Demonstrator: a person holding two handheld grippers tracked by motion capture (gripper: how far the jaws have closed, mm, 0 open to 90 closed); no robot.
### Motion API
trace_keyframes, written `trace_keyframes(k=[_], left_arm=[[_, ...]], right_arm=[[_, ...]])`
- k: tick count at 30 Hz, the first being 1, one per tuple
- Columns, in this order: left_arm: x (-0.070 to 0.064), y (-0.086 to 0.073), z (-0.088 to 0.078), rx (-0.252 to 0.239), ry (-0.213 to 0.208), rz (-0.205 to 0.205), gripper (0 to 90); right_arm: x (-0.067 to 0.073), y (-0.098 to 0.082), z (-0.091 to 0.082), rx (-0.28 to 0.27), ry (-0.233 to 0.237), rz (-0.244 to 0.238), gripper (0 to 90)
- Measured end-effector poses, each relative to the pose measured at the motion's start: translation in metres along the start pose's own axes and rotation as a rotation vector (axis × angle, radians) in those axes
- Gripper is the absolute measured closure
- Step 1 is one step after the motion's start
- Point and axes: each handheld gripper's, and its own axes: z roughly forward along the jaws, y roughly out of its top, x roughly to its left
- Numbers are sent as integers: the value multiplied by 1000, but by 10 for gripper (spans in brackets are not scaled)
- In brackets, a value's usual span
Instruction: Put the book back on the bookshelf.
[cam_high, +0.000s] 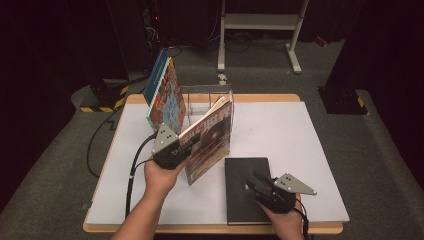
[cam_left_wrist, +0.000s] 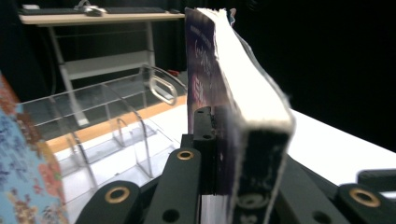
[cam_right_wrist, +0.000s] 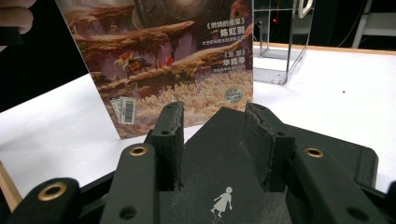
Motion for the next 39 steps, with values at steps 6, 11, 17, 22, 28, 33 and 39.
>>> trace_keyframes(k=[6, 11, 17, 22, 28, 33, 39], left_arm=[[10, 5, -4, -29, 82, -30, 838], [17, 12, -5, -51, 174, -35, 838], [23, 20, -1, -70, 261, -27, 838], [27, 29, 12, -82, 316, -15, 838], [30, 40, 31, -96, 373, -5, 838], [38, 44, 52, -87, 414, -7, 838], [51, 43, 79, -65, 456, -15, 838]], right_arm=[[-2, 1, -2, -9, -2, 10, 583], [-3, 1, -3, -12, 0, 12, 582], [-4, 2, -4, -18, 0, 14, 582], [-5, 4, -7, -27, 0, 13, 582], [-7, 4, -9, -33, -4, 22, 583], [-9, 5, -10, -39, -4, 25, 583], [-12, 5, -12, -43, -9, 32, 585]])
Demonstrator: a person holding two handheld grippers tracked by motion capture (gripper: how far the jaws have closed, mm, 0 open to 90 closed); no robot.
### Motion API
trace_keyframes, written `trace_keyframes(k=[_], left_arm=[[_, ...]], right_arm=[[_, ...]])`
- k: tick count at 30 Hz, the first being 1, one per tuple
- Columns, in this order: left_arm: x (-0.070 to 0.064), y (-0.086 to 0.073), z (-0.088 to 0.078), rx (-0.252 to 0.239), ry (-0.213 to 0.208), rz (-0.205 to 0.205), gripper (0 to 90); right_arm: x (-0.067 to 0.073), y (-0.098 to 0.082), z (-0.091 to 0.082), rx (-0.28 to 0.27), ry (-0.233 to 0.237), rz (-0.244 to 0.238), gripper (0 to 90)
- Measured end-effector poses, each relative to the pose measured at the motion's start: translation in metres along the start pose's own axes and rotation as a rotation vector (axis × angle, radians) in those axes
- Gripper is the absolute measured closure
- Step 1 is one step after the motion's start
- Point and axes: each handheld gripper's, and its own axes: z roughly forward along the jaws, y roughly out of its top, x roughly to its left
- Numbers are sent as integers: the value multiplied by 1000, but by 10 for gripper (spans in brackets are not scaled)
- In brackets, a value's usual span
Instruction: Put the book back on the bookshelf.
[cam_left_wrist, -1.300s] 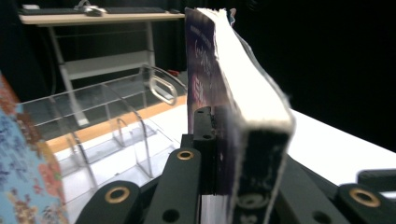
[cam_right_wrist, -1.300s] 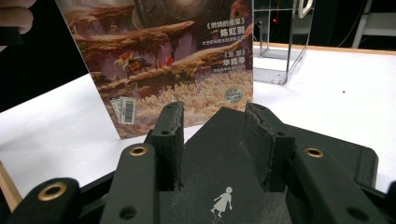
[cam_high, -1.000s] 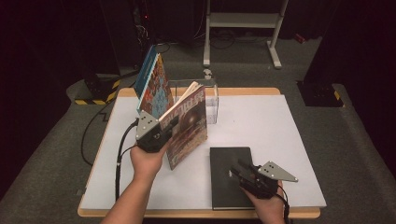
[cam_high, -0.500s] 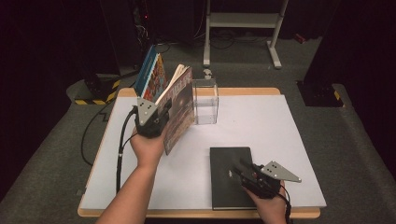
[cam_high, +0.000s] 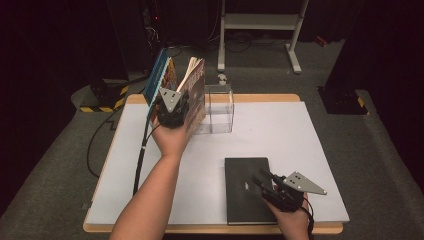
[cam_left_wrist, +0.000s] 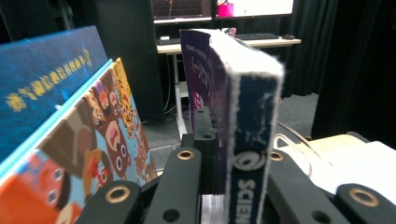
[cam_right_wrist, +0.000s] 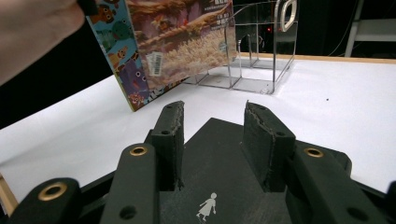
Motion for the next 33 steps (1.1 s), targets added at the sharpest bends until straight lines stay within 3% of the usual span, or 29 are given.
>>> trace_keyframes(k=[11, 17, 24, 33], left_arm=[[-1, -7, 43, 12, 33, 1, 838], [-2, -12, 53, -2, 46, -7, 838], [-2, -13, 57, -19, 50, 5, 837], [-3, -24, 43, -13, 76, 47, 815]], right_arm=[[-1, -1, 0, 0, 1, 5, 586], [-2, -2, 1, 3, 4, 10, 585], [-2, -3, 2, 6, 9, 8, 586], [3, -4, 4, 16, 21, -3, 576]])
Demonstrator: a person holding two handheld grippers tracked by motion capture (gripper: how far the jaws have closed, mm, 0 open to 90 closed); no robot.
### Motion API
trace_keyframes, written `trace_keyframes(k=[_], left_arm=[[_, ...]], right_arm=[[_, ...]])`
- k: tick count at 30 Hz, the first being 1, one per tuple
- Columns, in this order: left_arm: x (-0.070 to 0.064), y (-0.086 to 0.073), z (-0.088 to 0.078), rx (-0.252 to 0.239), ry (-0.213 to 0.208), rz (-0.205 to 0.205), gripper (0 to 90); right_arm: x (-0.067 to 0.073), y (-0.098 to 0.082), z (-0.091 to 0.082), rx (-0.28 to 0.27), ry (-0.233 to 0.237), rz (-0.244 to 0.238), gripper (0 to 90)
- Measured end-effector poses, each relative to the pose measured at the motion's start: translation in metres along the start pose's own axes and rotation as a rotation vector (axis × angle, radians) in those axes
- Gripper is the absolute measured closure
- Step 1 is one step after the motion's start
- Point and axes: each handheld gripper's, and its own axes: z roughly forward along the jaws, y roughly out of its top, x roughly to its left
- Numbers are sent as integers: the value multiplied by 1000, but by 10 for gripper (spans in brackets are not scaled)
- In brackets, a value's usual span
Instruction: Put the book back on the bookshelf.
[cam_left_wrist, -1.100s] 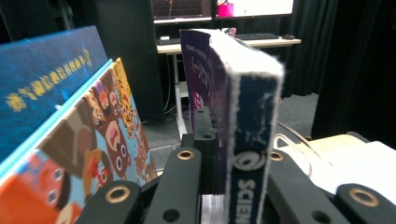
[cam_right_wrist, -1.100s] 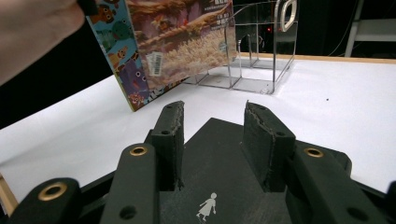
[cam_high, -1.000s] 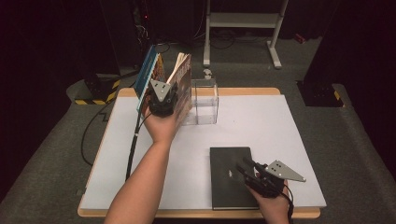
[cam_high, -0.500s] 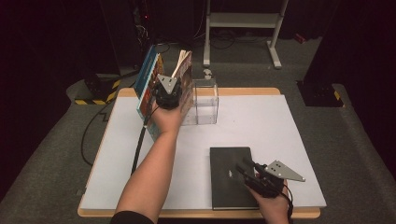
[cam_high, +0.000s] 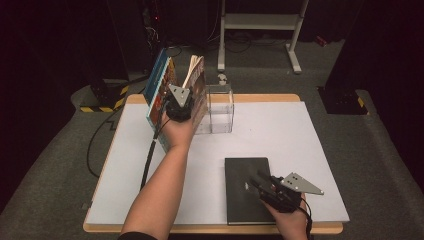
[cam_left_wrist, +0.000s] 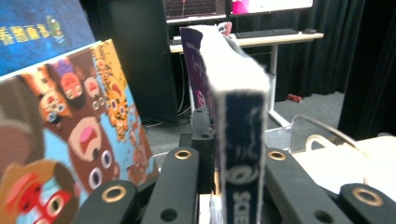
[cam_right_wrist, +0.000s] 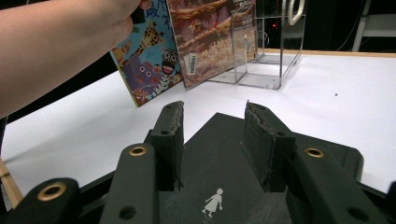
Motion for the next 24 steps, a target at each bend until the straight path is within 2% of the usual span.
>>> trace_keyframes(k=[2, 5, 10, 18, 24], left_arm=[[0, 0, -3, 6, 11, 0, 803], [1, 1, -7, 37, 0, -13, 757], [0, 0, -18, 52, 1, -16, 692], [-1, -3, -37, 51, -21, -48, 678], [0, -4, -48, 55, -45, -57, 657]], right_arm=[[1, 0, 1, 2, 2, -4, 566], [1, -1, 2, 5, 4, -5, 546], [-1, -1, 2, 17, 1, 3, 521], [1, -1, 2, 19, 4, -1, 518], [0, -1, 2, 21, 2, 0, 515]])
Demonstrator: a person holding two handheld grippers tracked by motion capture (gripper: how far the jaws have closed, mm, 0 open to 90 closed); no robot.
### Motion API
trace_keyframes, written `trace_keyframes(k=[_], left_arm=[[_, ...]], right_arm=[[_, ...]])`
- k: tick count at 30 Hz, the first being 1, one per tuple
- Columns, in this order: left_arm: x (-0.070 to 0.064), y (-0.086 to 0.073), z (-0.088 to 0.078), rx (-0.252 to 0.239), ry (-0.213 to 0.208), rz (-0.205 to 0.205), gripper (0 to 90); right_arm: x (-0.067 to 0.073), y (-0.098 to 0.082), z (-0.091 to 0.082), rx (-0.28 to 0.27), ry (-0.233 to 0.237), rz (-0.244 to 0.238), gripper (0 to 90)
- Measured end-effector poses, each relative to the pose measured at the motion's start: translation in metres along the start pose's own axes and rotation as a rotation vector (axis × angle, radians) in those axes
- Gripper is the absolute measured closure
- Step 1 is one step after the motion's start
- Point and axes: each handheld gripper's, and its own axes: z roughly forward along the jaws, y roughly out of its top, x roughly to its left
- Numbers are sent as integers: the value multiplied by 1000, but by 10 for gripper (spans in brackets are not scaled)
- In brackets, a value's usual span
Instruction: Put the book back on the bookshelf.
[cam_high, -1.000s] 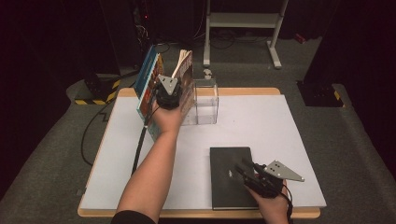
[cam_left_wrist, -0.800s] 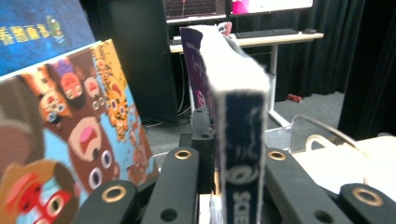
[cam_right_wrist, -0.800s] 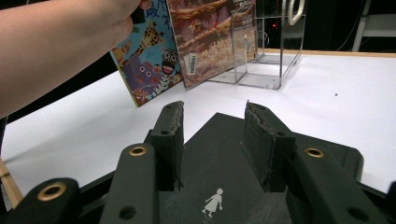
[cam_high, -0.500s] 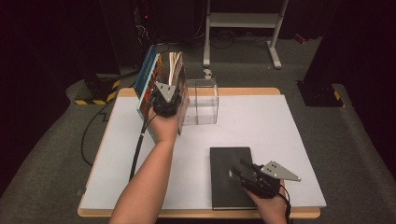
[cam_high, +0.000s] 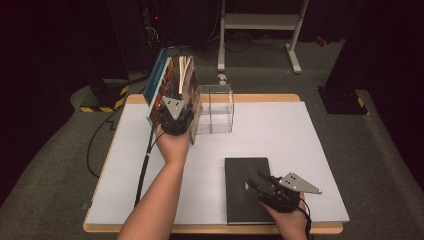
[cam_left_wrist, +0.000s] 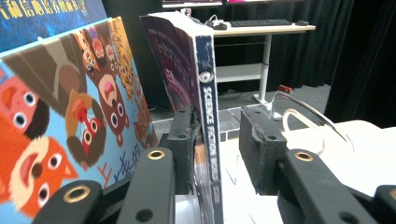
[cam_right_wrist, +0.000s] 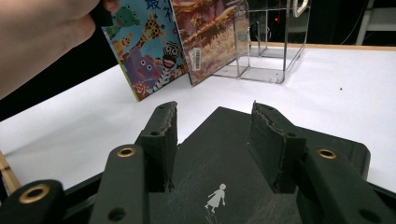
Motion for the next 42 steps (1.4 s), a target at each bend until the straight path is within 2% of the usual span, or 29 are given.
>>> trace_keyframes(k=[3, 9, 16, 25, 32, 33, 34, 38, 39, 41, 42], left_arm=[[0, -1, -6, -2, -3, 4, 636], [-3, -9, -24, -15, -43, 4, 617], [3, -23, -40, -14, -73, -10, 606], [8, -45, -56, 41, -178, -34, 553], [4, -69, -63, 125, -329, -70, 500], [3, -74, -64, 134, -358, -57, 501], [1, -78, -66, 139, -370, -38, 494], [-8, -94, -70, 166, -444, -24, 457], [-12, -99, -72, 171, -458, 6, 442], [-18, -109, -75, 191, -509, 10, 383], [-22, -114, -75, 218, -541, 3, 366]], right_arm=[[-1, 0, -1, -2, -3, 2, 512], [-6, 1, -2, 4, -20, 2, 492], [-18, -1, -1, 32, -66, 6, 463], [-35, -6, 1, 84, -138, -5, 414], [-48, -9, -1, 121, -172, -3, 371], [-48, -9, -1, 123, -173, -3, 367], [-49, -9, -1, 132, -177, -5, 353], [-51, -11, 0, 169, -190, 11, 296], [-50, -12, -1, 175, -186, 19, 295], [-49, -12, -1, 191, -177, 19, 292], [-48, -12, -2, 194, -172, 22, 288]])
